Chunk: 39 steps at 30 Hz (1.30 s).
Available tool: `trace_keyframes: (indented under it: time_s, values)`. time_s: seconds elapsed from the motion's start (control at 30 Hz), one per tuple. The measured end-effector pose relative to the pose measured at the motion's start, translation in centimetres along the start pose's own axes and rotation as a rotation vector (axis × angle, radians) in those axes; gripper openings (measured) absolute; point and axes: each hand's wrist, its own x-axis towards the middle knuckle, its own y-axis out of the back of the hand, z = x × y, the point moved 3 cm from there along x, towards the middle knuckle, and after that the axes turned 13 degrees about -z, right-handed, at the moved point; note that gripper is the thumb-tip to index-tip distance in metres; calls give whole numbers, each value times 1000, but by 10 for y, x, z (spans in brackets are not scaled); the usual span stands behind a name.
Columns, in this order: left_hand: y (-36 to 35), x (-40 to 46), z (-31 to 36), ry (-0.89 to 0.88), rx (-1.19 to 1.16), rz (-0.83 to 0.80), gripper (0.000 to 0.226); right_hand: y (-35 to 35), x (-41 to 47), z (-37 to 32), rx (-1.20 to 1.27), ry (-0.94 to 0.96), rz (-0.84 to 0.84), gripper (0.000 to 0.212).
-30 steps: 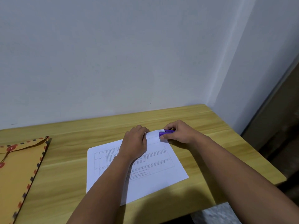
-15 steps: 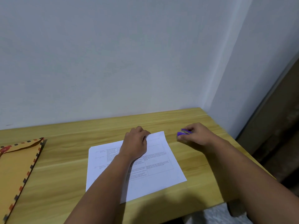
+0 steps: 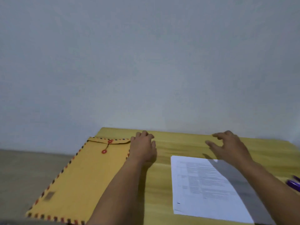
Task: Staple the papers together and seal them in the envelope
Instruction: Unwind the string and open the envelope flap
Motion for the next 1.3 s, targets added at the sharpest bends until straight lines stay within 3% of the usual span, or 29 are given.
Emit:
trace_keyframes:
  time_s: [0.2,0.3,0.4,0.53,0.8,0.9,1.0,1.2,1.3]
  values:
    - [25,-56,-170,281,40,-31,42,-107,27,-193,-78,303,-299,56]
    - [20,-77,-223,336,41,-93,45,-156,17,-263,-92,429,-392,61]
    - [5,-86,-249,382,25,-213,58,-196,6,-309,-214,486,-533,79]
    - [-4,-88,-236,379,4,-196,61,-228,-4,-303,-336,403,-706,95]
    - [-25,-107,-149,312,-23,-135,62,-189,-28,-226,-331,315,-674,95]
    - [-32,-118,-116,316,-24,-170,62,-171,-38,-204,-349,289,-676,84]
    - [-26,-123,-104,321,12,-165,59,-159,-42,-199,-327,255,-665,60]
    - [-9,-105,-121,289,28,-75,46,-155,-28,-216,-260,254,-478,39]
    - [-8,-87,-133,197,19,-60,52,-168,-9,-225,-199,235,-462,23]
